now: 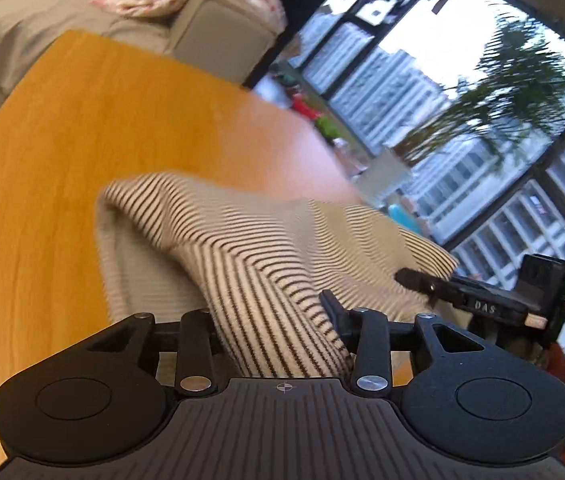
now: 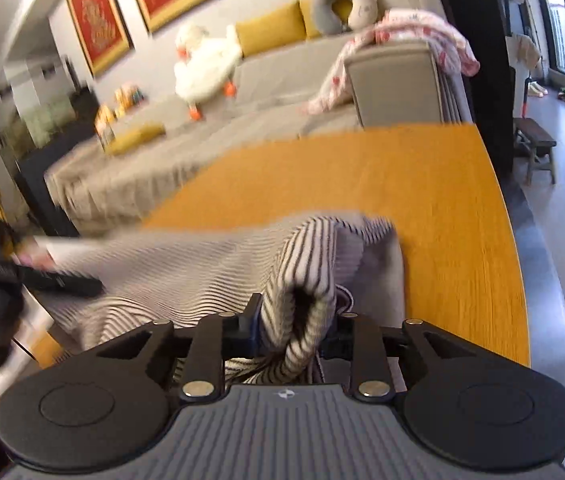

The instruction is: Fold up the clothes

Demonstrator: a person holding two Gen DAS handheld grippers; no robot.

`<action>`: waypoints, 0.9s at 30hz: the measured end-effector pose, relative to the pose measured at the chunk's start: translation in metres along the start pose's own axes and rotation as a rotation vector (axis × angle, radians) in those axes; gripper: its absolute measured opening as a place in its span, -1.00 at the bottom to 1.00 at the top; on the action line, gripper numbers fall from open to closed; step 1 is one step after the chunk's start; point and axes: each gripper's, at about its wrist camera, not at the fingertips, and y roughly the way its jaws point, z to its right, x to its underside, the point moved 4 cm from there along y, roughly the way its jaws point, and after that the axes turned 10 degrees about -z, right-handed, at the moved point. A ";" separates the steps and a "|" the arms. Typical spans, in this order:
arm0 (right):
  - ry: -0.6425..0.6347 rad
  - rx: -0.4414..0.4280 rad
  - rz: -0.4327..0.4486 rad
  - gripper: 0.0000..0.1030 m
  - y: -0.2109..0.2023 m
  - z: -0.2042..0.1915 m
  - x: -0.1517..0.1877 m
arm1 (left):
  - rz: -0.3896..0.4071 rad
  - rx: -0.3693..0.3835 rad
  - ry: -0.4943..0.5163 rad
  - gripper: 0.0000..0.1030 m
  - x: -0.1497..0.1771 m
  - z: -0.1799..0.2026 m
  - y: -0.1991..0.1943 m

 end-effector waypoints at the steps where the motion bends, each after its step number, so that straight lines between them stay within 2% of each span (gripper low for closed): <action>1: -0.010 0.018 -0.011 -0.32 0.004 -0.001 0.007 | -0.004 -0.018 -0.005 -0.09 0.002 -0.003 0.002; 3: -0.006 0.025 0.001 -0.24 0.003 0.002 0.008 | -0.012 -0.054 -0.015 -0.06 0.005 -0.008 0.005; 5: 0.012 0.022 0.010 0.04 -0.002 0.006 0.006 | -0.009 -0.052 -0.025 -0.02 0.005 -0.008 0.001; 6: 0.020 0.022 0.024 0.09 -0.007 0.007 0.003 | -0.005 -0.050 -0.024 0.01 0.005 -0.006 -0.002; 8: 0.036 0.023 0.051 0.27 -0.016 0.009 -0.002 | 0.004 -0.018 -0.025 0.08 0.006 -0.003 -0.006; 10: 0.051 0.023 0.079 0.28 -0.026 0.011 -0.007 | 0.014 0.014 -0.027 0.12 0.006 0.002 -0.008; 11: 0.053 0.021 0.095 0.23 -0.030 0.011 -0.009 | 0.020 0.021 -0.025 0.10 0.006 0.005 -0.009; 12: 0.041 0.028 0.107 0.11 -0.032 0.010 -0.011 | 0.027 0.023 -0.013 -0.02 0.006 0.008 -0.011; 13: 0.018 0.041 0.114 -0.31 -0.032 0.008 -0.013 | 0.034 0.024 0.000 -0.10 0.006 0.011 -0.013; 14: -0.010 0.051 0.121 -0.53 -0.033 0.003 -0.014 | 0.041 0.025 0.013 -0.10 0.005 0.015 -0.016; 17: -0.060 0.008 0.143 -0.53 -0.038 -0.009 -0.020 | 0.079 0.012 0.054 -0.10 0.003 0.027 -0.029; 19: -0.083 -0.020 0.119 -0.52 -0.034 -0.016 -0.021 | 0.114 -0.013 0.081 -0.02 0.001 0.035 -0.040; 21: -0.099 -0.030 0.046 -0.16 -0.019 -0.018 -0.016 | 0.157 -0.057 0.110 0.02 -0.001 0.045 -0.050; 22: -0.107 -0.027 0.012 0.15 -0.010 -0.019 -0.011 | 0.179 -0.065 0.124 0.08 -0.003 0.051 -0.055; 23: -0.121 -0.016 -0.005 0.28 -0.003 -0.020 -0.006 | 0.200 -0.069 0.137 0.14 -0.005 0.056 -0.060; 25: -0.149 0.005 -0.033 0.39 0.009 -0.023 0.005 | 0.244 -0.078 0.163 0.31 -0.009 0.066 -0.071; 27: -0.169 0.005 -0.025 0.52 0.010 -0.028 0.008 | 0.274 -0.052 0.166 0.45 -0.015 0.076 -0.079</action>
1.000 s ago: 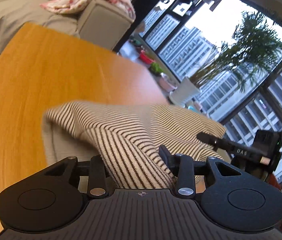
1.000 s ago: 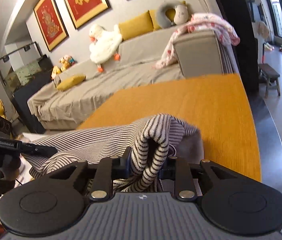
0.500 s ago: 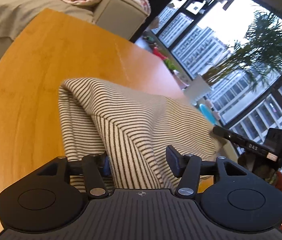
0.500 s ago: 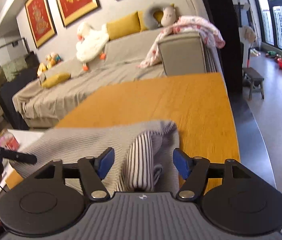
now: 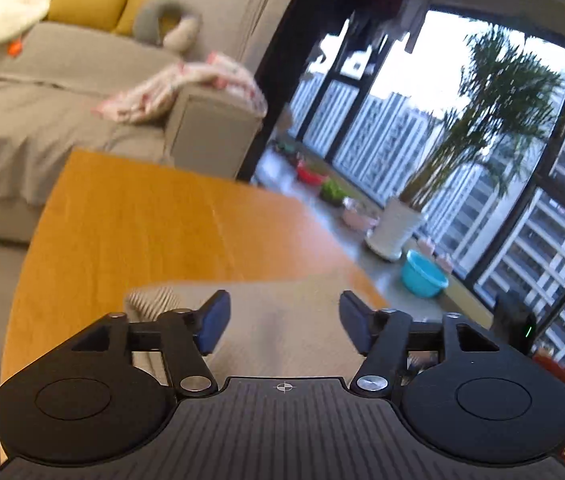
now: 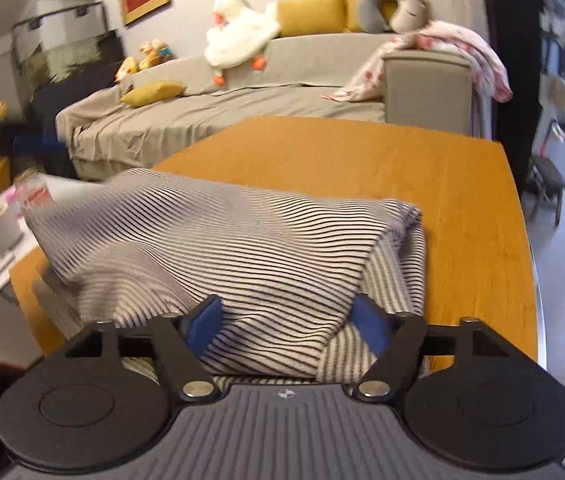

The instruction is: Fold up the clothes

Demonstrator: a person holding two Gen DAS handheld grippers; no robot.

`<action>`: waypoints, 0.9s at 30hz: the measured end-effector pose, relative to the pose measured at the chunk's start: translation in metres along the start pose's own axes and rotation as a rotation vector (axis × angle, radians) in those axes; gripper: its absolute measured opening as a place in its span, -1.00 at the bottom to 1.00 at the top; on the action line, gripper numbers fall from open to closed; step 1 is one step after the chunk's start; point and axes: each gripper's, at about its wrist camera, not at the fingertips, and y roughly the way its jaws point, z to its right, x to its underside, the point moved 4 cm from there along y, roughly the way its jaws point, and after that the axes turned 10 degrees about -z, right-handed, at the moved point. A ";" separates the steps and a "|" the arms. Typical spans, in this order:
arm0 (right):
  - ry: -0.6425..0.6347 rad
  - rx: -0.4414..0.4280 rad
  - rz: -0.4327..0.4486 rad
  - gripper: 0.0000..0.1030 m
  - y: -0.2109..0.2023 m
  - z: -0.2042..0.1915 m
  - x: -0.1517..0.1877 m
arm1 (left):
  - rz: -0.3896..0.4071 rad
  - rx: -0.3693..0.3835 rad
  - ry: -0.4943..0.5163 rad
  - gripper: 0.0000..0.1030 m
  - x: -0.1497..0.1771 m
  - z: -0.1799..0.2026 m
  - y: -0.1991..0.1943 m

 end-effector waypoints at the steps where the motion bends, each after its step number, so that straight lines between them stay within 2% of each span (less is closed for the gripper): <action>1: -0.005 -0.002 0.004 0.59 0.000 -0.002 0.000 | 0.003 0.028 -0.007 0.54 -0.002 0.002 0.001; 3: 0.018 -0.030 0.009 0.70 0.002 -0.002 0.000 | -0.018 0.083 -0.034 0.64 0.000 0.002 0.011; 5: 0.030 -0.062 0.012 0.95 0.004 -0.002 -0.001 | -0.071 0.132 -0.074 0.66 0.009 -0.001 0.031; 9: 0.005 -0.058 0.014 1.00 0.007 -0.006 0.001 | -0.272 0.106 -0.171 0.66 0.043 -0.012 0.094; 13: 0.048 -0.112 0.015 1.00 -0.001 0.004 -0.005 | -0.262 0.133 -0.172 0.84 0.050 -0.016 0.105; 15: 0.102 -0.151 0.043 1.00 -0.011 0.015 -0.019 | -0.262 0.156 -0.178 0.89 0.047 -0.018 0.109; 16: 0.111 -0.141 0.066 1.00 -0.016 0.020 -0.029 | -0.261 0.166 -0.183 0.95 0.046 -0.019 0.111; 17: 0.102 -0.094 0.081 1.00 -0.017 0.026 -0.040 | -0.261 0.173 -0.182 0.98 0.043 -0.019 0.115; 19: 0.046 0.075 0.085 1.00 -0.009 0.037 -0.059 | -0.263 0.159 -0.158 1.00 0.038 -0.017 0.124; 21: -0.007 0.231 0.036 1.00 0.013 0.051 -0.070 | -0.269 0.140 -0.124 1.00 0.032 -0.018 0.132; 23: -0.018 0.302 -0.049 1.00 0.041 0.064 -0.070 | -0.280 0.139 -0.097 1.00 0.021 -0.022 0.141; 26: 0.032 0.307 -0.086 1.00 0.064 0.074 -0.062 | -0.298 0.124 -0.095 1.00 -0.002 -0.038 0.161; 27: 0.060 0.301 -0.073 1.00 0.065 0.076 -0.061 | -0.304 0.117 -0.104 1.00 -0.011 -0.044 0.169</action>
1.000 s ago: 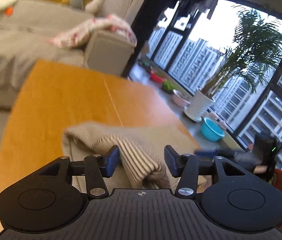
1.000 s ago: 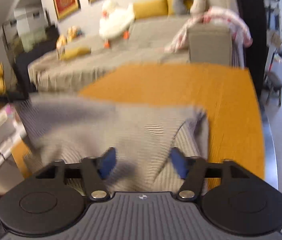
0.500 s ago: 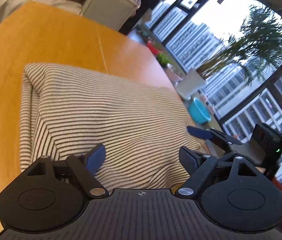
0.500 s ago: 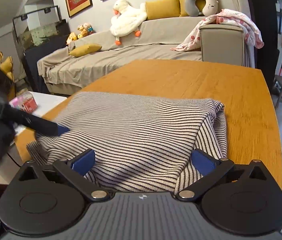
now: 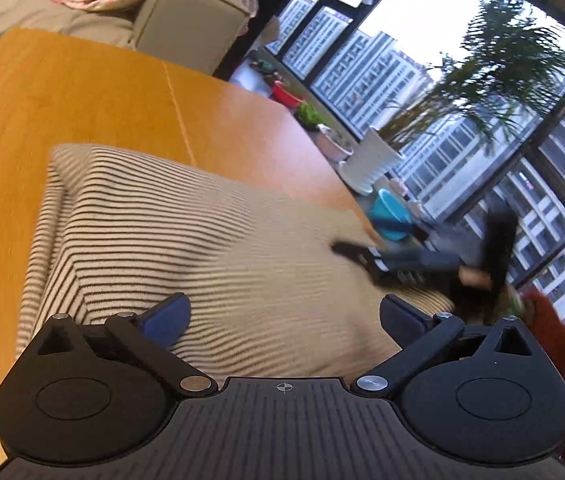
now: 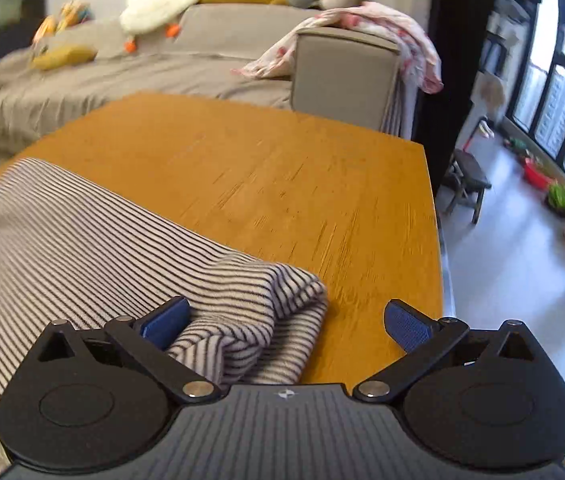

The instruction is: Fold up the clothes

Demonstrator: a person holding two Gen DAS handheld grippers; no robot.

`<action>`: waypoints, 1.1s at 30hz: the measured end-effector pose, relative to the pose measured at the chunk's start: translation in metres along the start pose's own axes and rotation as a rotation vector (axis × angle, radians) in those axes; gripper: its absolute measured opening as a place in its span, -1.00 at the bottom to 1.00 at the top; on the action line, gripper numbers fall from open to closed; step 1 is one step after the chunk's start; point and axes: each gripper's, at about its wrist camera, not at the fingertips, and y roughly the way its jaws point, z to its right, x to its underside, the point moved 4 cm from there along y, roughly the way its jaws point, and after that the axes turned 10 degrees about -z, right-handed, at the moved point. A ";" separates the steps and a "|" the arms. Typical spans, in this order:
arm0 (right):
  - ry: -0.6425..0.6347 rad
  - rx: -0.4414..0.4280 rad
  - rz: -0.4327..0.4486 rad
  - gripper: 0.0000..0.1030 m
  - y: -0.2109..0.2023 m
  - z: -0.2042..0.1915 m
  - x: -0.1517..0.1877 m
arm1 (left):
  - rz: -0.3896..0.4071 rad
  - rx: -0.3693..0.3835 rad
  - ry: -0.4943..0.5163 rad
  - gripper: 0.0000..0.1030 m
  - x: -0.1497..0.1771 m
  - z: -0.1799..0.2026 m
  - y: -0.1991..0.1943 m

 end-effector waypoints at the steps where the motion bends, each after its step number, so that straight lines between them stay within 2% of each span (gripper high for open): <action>1: 0.022 -0.004 0.003 1.00 0.001 0.001 0.001 | -0.003 -0.011 0.000 1.00 -0.010 -0.003 0.005; 4: 0.065 -0.007 0.014 1.00 -0.001 0.002 0.007 | -0.011 -0.047 0.007 1.00 -0.040 -0.013 0.019; 7: 0.079 -0.004 0.016 1.00 -0.008 -0.008 0.016 | 0.005 -0.107 0.017 1.00 -0.053 -0.011 0.030; 10: 0.143 -0.020 -0.002 1.00 -0.011 -0.014 0.026 | 0.011 -0.209 0.058 1.00 -0.046 0.005 0.034; 13: 0.184 -0.049 -0.012 1.00 -0.012 -0.016 0.032 | 0.011 -0.316 0.142 1.00 -0.036 0.022 0.034; 16: 0.172 -0.040 -0.014 1.00 -0.012 -0.020 0.032 | 0.013 -0.359 0.159 1.00 -0.027 0.033 0.026; 21: 0.155 -0.046 -0.015 1.00 -0.015 -0.021 0.031 | 0.026 -0.361 0.152 1.00 -0.016 0.039 0.004; 23: 0.129 -0.036 0.017 1.00 -0.022 -0.018 0.027 | 0.021 -0.351 0.148 1.00 -0.007 0.041 -0.005; 26: 0.081 0.079 0.109 1.00 -0.038 -0.014 0.018 | -0.002 -0.307 0.129 1.00 0.004 0.043 -0.014; 28: -0.015 0.163 0.107 1.00 -0.037 -0.018 0.016 | -0.029 -0.253 0.102 1.00 0.014 0.043 -0.020; 30: -0.094 0.198 0.086 1.00 -0.031 -0.025 0.022 | -0.054 -0.231 0.117 1.00 0.024 0.046 -0.021; 33: -0.142 0.223 0.079 1.00 -0.027 -0.030 0.028 | -0.084 -0.311 0.186 1.00 0.031 0.045 -0.011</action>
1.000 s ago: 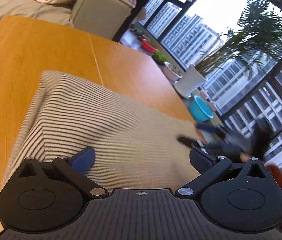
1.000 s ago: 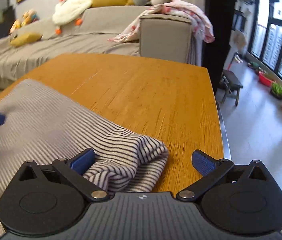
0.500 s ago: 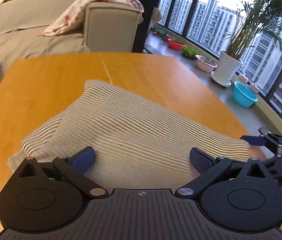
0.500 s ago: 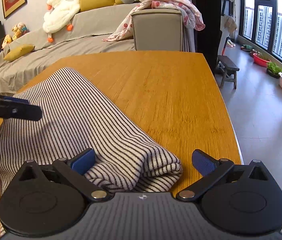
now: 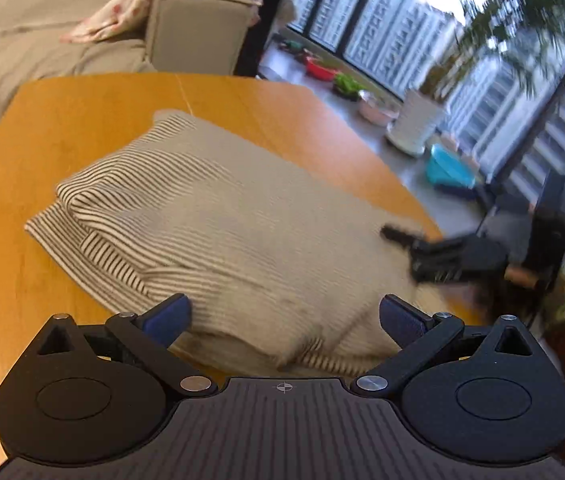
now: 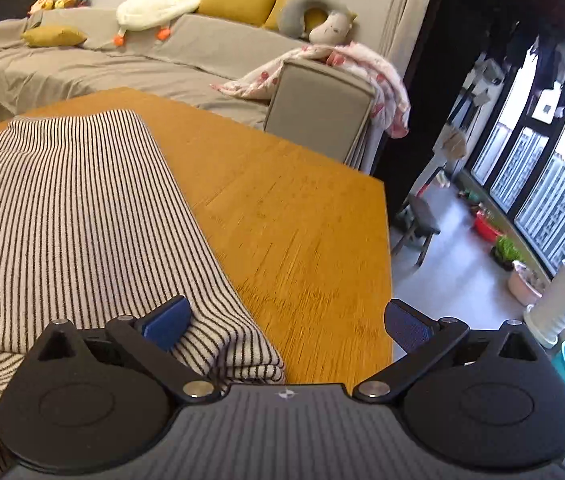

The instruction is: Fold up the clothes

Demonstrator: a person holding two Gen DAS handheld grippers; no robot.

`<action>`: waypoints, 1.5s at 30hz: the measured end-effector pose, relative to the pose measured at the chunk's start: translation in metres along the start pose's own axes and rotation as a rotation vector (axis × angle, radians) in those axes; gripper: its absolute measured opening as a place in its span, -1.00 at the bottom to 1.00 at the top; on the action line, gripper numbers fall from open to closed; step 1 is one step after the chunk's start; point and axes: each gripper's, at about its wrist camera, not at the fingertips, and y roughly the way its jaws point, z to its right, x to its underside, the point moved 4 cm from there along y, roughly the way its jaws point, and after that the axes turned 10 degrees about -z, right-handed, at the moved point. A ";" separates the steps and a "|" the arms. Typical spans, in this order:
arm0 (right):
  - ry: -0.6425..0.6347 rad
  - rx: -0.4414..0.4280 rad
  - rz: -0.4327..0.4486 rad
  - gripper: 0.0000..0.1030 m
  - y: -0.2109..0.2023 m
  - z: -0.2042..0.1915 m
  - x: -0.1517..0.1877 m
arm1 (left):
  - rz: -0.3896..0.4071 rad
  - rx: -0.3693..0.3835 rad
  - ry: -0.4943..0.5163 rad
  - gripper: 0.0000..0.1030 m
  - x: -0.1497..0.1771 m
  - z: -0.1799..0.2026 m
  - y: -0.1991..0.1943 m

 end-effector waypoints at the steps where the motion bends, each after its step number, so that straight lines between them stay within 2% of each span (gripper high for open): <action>1: 0.001 0.000 -0.006 1.00 0.000 0.000 0.000 | -0.010 -0.041 0.016 0.99 0.000 -0.001 0.006; 2: 0.000 0.006 -0.007 1.00 -0.002 0.000 0.001 | -0.017 -0.067 0.026 1.00 -0.002 -0.004 0.012; 4: -0.006 0.022 -0.007 1.00 -0.006 -0.001 0.004 | -0.020 -0.066 0.019 1.00 -0.009 -0.014 0.023; 7: -0.033 0.076 0.022 1.00 -0.019 -0.011 0.015 | 0.007 -0.073 0.013 1.00 -0.023 -0.025 0.032; 9: -0.025 0.079 0.027 1.00 -0.029 -0.020 0.023 | 0.025 -0.104 0.023 1.00 -0.034 -0.030 0.036; 12: -0.025 -0.037 0.030 1.00 -0.049 -0.036 0.032 | 0.048 -0.155 0.025 1.00 -0.046 -0.040 0.037; 15: -0.070 -0.199 0.057 1.00 -0.067 -0.049 0.032 | 0.054 -0.155 -0.022 1.00 -0.048 -0.049 0.028; 18: -0.108 -0.354 0.087 1.00 -0.086 -0.059 0.030 | 0.095 -0.156 -0.020 0.99 -0.038 -0.045 0.001; 22: -0.027 -0.411 0.179 1.00 -0.097 -0.042 0.007 | 0.157 -0.147 -0.019 1.00 -0.033 -0.037 -0.025; 24: 0.017 -0.405 0.198 1.00 -0.091 -0.039 -0.005 | 0.174 -0.141 -0.024 1.00 -0.036 -0.034 -0.027; 28: 0.018 -0.343 0.121 1.00 -0.062 -0.059 -0.006 | 0.106 -0.276 0.054 1.00 -0.040 -0.040 0.005; 30: -0.051 -0.318 0.059 1.00 -0.052 -0.074 0.007 | 0.074 -0.357 0.108 1.00 -0.038 -0.045 0.017; 32: -0.097 -0.267 0.059 1.00 -0.049 -0.081 0.023 | 0.079 -0.344 0.081 1.00 -0.032 -0.059 0.012; 34: -0.082 -0.268 0.057 1.00 -0.052 -0.075 0.028 | 0.088 -0.355 0.033 1.00 -0.028 -0.069 0.002; 39: -0.070 -0.278 0.051 1.00 -0.055 -0.062 0.026 | 0.130 -0.362 0.001 1.00 -0.007 -0.071 -0.031; 43: -0.079 -0.339 0.086 1.00 -0.068 -0.065 0.023 | 0.140 -0.104 -0.064 1.00 0.009 -0.056 -0.052; 45: -0.134 -0.314 0.091 1.00 -0.068 -0.072 0.025 | 0.124 -0.061 -0.027 1.00 0.016 -0.041 -0.049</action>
